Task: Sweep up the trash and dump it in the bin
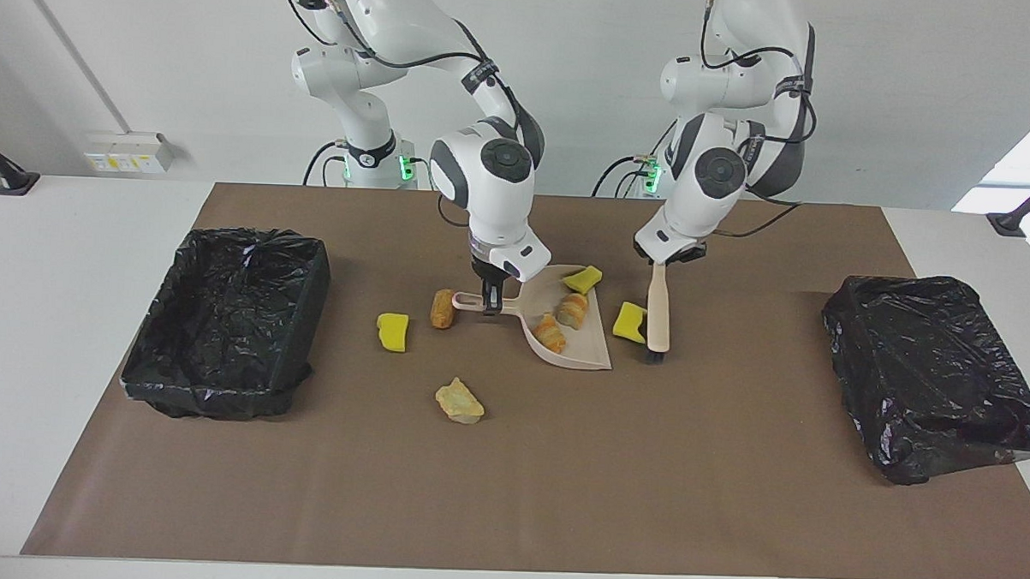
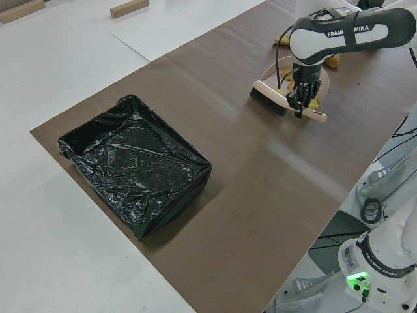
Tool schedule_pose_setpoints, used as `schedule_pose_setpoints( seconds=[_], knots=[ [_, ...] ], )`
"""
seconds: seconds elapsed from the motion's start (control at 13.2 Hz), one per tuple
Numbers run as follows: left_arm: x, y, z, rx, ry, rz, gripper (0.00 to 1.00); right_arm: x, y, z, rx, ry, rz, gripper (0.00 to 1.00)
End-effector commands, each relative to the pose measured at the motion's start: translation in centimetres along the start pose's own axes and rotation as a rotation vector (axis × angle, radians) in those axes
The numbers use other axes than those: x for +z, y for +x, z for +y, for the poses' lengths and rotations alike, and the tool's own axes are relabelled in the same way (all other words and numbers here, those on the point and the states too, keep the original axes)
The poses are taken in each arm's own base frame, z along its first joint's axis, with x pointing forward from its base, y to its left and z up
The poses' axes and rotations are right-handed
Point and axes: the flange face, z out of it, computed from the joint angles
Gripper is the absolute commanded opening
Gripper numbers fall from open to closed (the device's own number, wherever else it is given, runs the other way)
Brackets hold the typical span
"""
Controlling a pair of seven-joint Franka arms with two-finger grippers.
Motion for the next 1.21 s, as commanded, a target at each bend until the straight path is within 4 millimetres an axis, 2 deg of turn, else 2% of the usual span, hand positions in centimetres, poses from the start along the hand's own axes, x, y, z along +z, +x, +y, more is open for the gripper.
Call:
schedule_pose_setpoints(
  seconds=[0.0,0.15,0.23,0.38,0.45,0.6,0.83,0.98,1.13],
  knots=[
    [-0.4,-2.0,5.7,-0.038,-0.008,0.084,0.00,0.1,0.0,-0.6,0.025,-0.009,0.017,0.00],
    [0.0,-2.6,10.2,-0.053,-0.024,0.140,0.00,0.1,0.0,-0.6,0.017,-0.009,0.016,0.00],
    [0.3,-2.0,10.7,-0.065,-0.044,0.159,0.00,0.1,-0.1,-0.5,0.018,-0.009,0.017,0.00],
    [-0.6,-1.1,10.6,-0.075,-0.059,0.154,0.00,0.2,-0.1,-0.5,0.019,-0.007,0.017,0.00],
    [-1.3,-0.7,10.5,-0.077,-0.062,0.147,0.00,0.2,-0.2,-0.5,0.018,-0.007,0.017,0.00],
    [-3.1,0.8,8.1,-0.121,-0.083,0.158,0.00,0.2,-0.4,-0.4,0.014,-0.008,0.015,0.00],
    [-6.5,2.0,5.5,-0.172,-0.098,0.151,0.00,0.2,-0.5,-0.4,0.011,-0.005,0.014,0.00],
    [-8.1,1.8,4.9,-0.213,-0.167,0.135,0.00,0.1,-0.9,-0.1,-0.001,-0.007,0.015,0.00],
    [-8.1,1.3,5.3,-0.205,-0.169,0.126,0.00,0.2,-1.7,0.4,-0.014,-0.015,0.021,0.00]
  ],
)
